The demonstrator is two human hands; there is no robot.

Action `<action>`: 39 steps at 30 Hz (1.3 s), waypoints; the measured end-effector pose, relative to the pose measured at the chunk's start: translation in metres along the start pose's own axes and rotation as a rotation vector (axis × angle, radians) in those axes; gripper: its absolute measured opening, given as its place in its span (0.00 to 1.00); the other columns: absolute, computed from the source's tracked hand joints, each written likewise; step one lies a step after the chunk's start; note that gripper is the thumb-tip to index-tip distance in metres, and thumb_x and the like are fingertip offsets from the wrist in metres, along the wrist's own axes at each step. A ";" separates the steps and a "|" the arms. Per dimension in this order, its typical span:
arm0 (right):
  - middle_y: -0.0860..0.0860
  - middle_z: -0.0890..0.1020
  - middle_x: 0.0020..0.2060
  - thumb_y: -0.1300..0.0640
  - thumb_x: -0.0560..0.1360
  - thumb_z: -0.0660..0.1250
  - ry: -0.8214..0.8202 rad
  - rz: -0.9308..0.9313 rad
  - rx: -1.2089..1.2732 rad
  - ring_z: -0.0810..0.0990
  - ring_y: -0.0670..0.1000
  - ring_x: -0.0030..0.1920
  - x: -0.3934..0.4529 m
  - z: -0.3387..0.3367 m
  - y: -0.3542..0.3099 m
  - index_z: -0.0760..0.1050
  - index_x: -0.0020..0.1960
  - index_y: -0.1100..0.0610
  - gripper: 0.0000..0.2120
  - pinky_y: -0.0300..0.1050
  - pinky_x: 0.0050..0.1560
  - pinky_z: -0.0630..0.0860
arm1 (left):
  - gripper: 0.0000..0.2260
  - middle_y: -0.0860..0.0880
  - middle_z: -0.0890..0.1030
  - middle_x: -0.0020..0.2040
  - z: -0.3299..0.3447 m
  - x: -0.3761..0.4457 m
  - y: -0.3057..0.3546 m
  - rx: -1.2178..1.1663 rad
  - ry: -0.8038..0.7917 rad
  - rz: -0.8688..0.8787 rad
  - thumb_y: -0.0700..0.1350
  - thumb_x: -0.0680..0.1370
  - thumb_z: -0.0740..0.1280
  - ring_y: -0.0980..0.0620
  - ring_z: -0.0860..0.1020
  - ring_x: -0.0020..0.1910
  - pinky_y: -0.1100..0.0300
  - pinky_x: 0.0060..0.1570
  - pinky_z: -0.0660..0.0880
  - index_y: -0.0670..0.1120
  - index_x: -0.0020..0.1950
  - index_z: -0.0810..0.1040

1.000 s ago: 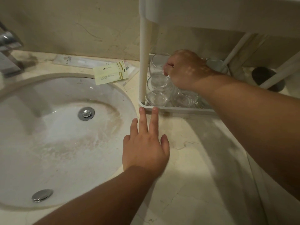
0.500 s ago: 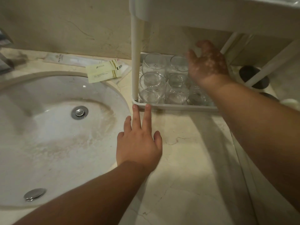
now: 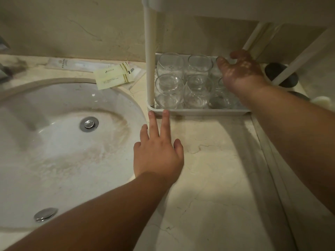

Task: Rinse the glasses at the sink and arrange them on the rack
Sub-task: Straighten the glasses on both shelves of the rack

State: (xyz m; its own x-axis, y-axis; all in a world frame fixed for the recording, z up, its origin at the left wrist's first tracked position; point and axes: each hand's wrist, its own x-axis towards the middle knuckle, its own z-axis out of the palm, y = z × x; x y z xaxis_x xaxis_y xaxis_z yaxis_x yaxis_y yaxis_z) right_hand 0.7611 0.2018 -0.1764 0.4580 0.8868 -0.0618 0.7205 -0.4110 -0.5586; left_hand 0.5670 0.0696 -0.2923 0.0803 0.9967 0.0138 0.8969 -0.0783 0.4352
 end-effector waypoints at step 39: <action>0.50 0.67 0.73 0.48 0.78 0.67 0.002 -0.321 -0.214 0.71 0.53 0.67 -0.201 -0.164 -0.099 0.63 0.76 0.50 0.29 0.48 0.67 0.68 | 0.38 0.51 0.53 0.81 -0.280 0.004 -0.007 -0.431 0.054 0.327 0.49 0.75 0.65 0.52 0.60 0.76 0.62 0.64 0.60 0.60 0.79 0.48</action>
State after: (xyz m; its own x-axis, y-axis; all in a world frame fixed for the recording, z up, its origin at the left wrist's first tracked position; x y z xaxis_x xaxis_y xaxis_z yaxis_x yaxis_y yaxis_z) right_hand 0.6830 0.0300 0.0270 0.1920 0.9772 0.0903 0.9196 -0.1470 -0.3643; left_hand 0.4391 0.0803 -0.0432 0.2922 0.9226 0.2517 0.5688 -0.3792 0.7299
